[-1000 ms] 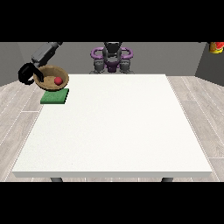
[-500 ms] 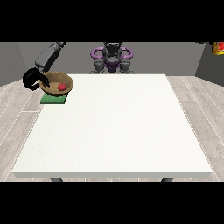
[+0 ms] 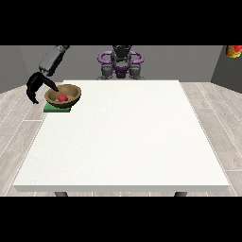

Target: Pick the cup and pour the ball into the bowl, then pick the bowl and place it on the pad

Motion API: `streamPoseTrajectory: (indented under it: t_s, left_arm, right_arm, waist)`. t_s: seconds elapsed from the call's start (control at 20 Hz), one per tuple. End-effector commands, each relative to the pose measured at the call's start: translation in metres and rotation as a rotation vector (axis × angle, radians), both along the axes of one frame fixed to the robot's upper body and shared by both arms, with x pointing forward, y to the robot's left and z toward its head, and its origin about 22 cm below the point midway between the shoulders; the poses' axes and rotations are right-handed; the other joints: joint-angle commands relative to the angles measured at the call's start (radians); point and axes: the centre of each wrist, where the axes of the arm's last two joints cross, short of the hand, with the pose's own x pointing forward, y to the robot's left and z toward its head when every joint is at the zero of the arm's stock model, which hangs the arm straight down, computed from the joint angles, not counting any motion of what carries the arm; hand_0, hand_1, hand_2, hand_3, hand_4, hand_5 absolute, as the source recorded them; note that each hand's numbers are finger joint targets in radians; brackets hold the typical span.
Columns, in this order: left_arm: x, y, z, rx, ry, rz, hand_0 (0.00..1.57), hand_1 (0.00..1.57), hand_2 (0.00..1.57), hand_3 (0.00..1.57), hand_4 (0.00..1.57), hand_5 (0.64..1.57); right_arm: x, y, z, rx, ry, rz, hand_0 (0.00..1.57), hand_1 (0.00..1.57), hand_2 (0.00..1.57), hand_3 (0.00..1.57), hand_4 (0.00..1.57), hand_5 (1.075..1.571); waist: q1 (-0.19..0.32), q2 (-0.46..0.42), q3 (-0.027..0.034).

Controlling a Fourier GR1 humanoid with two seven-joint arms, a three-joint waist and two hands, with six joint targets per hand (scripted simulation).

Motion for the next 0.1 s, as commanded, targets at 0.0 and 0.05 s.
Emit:
streamPoseTrajectory:
  t_s: [0.0, 0.05]
  left_arm:
    - [-0.007, 0.005, -0.027, 0.002, 0.093, 0.005, 0.0, 0.0, 0.0, 0.0, 1.19, 1.569]
    - [-0.003, 0.002, -0.048, -0.012, 0.095, 0.023, 0.0, 0.0, 0.0, 0.0, 1.19, 1.569]
  right_arm:
    - [-0.01, -0.021, 0.016, -0.025, 0.105, 0.022, 0.0, 0.0, 0.0, 0.0, 0.0, 1.383]
    - [0.005, -0.017, 0.055, -0.043, 0.038, 0.064, 0.0, 0.0, 0.0, 0.0, 0.2, 1.375]
  waist:
    - [-0.011, -0.123, -0.0018]
    - [-0.041, -0.107, -0.0029]
